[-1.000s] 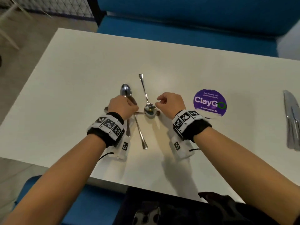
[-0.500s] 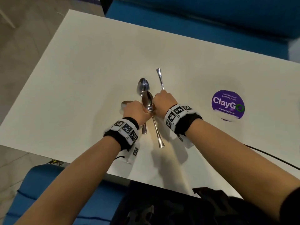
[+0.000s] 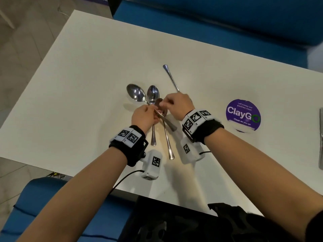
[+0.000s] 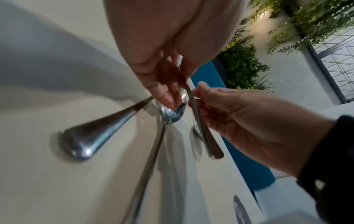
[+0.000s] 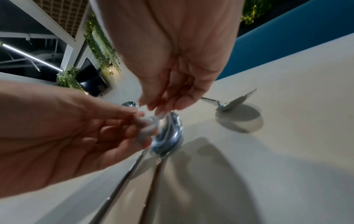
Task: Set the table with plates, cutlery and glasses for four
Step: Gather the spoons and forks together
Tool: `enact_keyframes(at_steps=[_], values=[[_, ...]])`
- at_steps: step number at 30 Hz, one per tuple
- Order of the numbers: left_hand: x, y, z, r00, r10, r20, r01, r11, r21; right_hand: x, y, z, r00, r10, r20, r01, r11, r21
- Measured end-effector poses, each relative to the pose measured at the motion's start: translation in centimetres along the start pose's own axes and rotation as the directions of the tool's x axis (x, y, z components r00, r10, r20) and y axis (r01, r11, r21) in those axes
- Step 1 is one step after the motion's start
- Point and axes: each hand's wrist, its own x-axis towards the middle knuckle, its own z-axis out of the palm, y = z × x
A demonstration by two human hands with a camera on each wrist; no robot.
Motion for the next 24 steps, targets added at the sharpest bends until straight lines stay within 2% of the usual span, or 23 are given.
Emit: enact_keyframes(at_steps=[2,4,6,9,14,16,18,20,22,24], values=[[0.0,0.5,-0.3,1.0,0.027,-0.01,-0.027,1.0,-0.005,1.5,0.2,-1.1,0.986,0.052,-0.158,-0.055,0.998,-0.019],[0.1,0.9,-0.5,0.999,0.028,0.033,-0.027,0.999,-0.018,3.3,0.5,-2.3,0.971,0.112,-0.211,-0.139,0.983,-0.12],[0.4,1.3,-0.7,0.997,0.037,0.071,-0.037,0.999,0.004,4.8,0.7,-2.8,0.978,0.151,-0.145,-0.187,0.941,-0.283],[1.0,1.7,-0.7,0.994,0.099,0.052,-0.106,0.982,0.157,5.7,0.7,-2.1,0.988,0.147,-0.042,-0.149,0.867,-0.476],[2.2,2.1,-0.6,0.976,0.216,0.005,-0.204,0.916,0.344,5.9,0.6,-1.6,0.951,0.308,0.018,-0.264,0.842,-0.471],[2.5,2.8,-0.7,0.962,0.274,0.014,-0.25,0.855,0.454,5.5,0.4,-1.9,0.941,0.333,0.065,-0.261,0.832,-0.489],[2.8,3.8,-0.6,0.936,0.347,0.059,-0.319,0.764,0.562,4.9,0.3,-2.4,0.939,0.32,0.125,-0.206,0.817,-0.539],[3.2,4.7,-0.2,0.898,0.424,0.115,-0.403,0.692,0.598,4.0,0.2,-3.1,0.954,0.262,0.144,-0.126,0.79,-0.6],[3.3,5.6,0.4,0.867,0.474,0.154,-0.448,0.608,0.655,2.8,0.0,-3.8,0.987,0.122,0.107,-0.022,0.753,-0.657],[2.9,6.3,1.1,0.838,0.514,0.184,-0.464,0.493,0.736,1.7,-0.5,-4.5,0.997,-0.008,0.072,0.057,0.705,-0.706]])
